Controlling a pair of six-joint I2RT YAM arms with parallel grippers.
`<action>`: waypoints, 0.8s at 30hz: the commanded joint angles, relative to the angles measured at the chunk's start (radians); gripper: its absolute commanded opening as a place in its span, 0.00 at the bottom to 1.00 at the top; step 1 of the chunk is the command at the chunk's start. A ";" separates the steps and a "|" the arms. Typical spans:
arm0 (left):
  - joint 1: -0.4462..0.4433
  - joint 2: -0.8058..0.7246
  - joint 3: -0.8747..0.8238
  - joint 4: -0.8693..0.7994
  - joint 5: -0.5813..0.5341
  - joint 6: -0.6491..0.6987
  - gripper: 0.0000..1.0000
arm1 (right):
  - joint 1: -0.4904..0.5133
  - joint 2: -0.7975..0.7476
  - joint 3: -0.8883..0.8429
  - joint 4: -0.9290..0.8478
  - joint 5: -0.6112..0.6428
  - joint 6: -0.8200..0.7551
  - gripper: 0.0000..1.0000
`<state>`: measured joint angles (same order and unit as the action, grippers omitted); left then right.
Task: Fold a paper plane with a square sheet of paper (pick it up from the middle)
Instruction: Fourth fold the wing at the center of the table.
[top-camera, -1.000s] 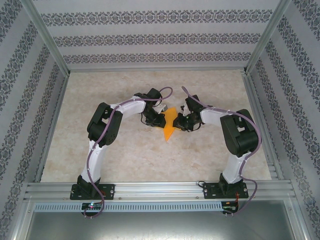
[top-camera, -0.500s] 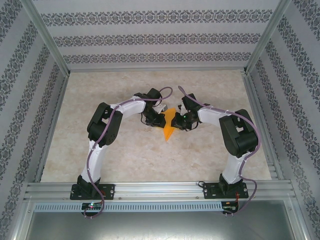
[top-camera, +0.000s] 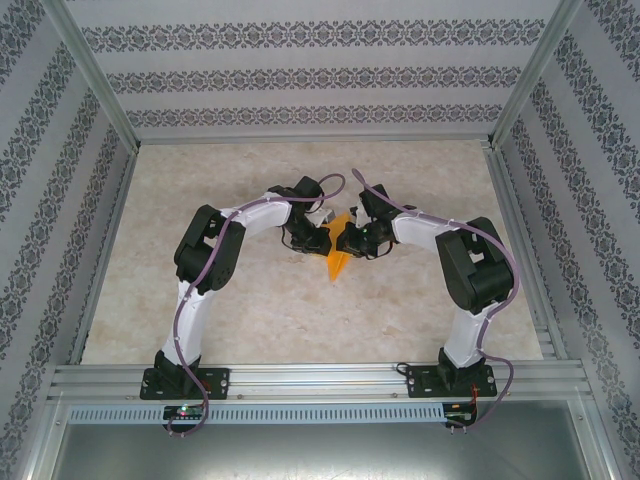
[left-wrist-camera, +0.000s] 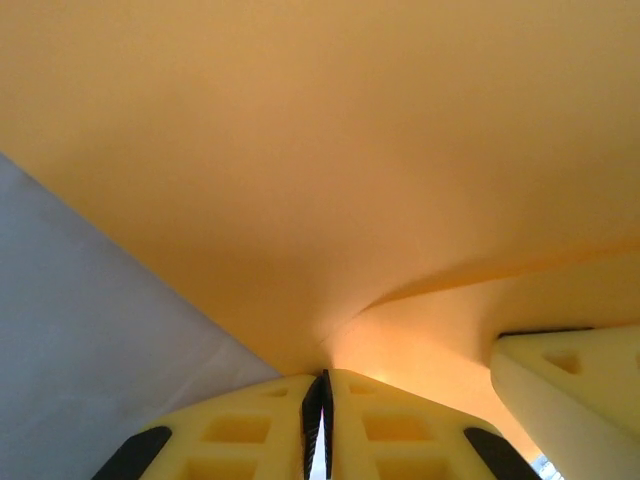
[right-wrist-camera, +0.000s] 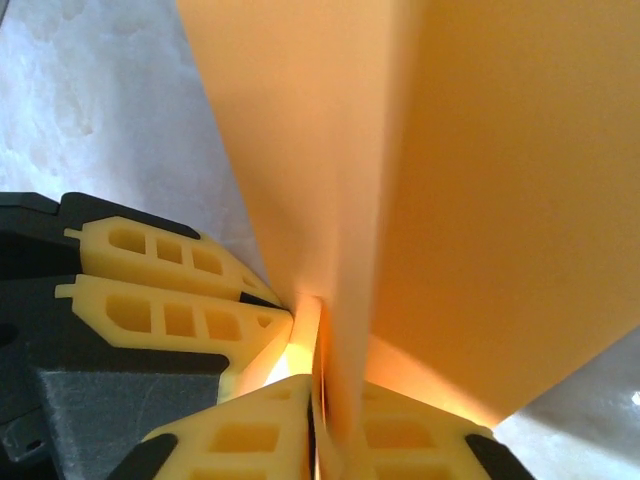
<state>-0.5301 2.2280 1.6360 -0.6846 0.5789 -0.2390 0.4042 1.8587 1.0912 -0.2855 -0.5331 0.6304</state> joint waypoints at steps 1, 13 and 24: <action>-0.021 0.081 -0.048 0.032 -0.059 0.010 0.16 | 0.012 -0.006 0.013 -0.012 -0.003 -0.001 0.20; -0.018 0.078 -0.050 0.033 -0.059 0.011 0.16 | -0.038 -0.094 -0.071 0.018 -0.002 0.015 0.25; -0.018 0.073 -0.046 0.028 -0.059 0.011 0.16 | -0.034 -0.067 -0.063 0.040 -0.023 0.023 0.09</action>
<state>-0.5297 2.2265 1.6329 -0.6819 0.5793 -0.2390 0.3687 1.7874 1.0336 -0.2577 -0.5407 0.6521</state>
